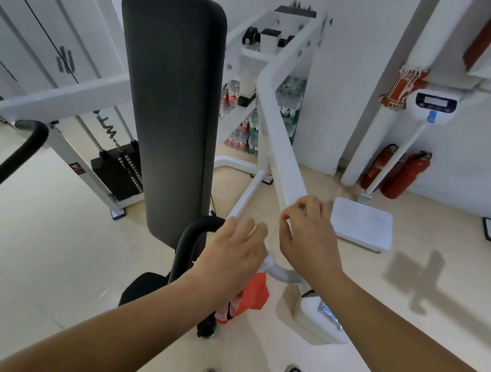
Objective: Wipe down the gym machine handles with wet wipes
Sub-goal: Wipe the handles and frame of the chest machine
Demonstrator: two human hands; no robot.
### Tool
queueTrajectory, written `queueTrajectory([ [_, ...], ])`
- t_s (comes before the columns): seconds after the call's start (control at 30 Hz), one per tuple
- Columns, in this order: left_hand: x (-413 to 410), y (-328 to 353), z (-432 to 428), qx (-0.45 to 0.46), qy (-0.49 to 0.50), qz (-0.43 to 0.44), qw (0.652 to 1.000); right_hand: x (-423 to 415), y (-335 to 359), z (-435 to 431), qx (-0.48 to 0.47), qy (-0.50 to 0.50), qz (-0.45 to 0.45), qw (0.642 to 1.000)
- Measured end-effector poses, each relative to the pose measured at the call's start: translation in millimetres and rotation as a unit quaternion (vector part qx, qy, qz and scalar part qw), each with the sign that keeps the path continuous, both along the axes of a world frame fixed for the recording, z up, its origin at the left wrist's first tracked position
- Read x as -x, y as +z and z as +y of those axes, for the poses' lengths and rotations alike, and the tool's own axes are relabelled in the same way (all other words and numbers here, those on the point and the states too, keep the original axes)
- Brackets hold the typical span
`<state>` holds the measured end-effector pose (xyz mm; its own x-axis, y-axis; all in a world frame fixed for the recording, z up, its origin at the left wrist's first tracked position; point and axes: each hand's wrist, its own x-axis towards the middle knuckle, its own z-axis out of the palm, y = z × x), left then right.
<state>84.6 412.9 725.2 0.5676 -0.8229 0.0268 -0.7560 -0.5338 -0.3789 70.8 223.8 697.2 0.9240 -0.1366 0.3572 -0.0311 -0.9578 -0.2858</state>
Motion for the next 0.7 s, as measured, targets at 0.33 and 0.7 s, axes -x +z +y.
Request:
queueTrajectory([
  [0.33, -22, -8, -39, -0.107, -0.002, 0.147, 0.983, -4, 0, 0, -0.013, -0.008, 0.030, 0.999],
  [0.7, -68, 31, 26, -0.048, 0.220, 0.224, 0.948, 0, 11, 6, -0.054, -0.045, 0.085, 0.994],
])
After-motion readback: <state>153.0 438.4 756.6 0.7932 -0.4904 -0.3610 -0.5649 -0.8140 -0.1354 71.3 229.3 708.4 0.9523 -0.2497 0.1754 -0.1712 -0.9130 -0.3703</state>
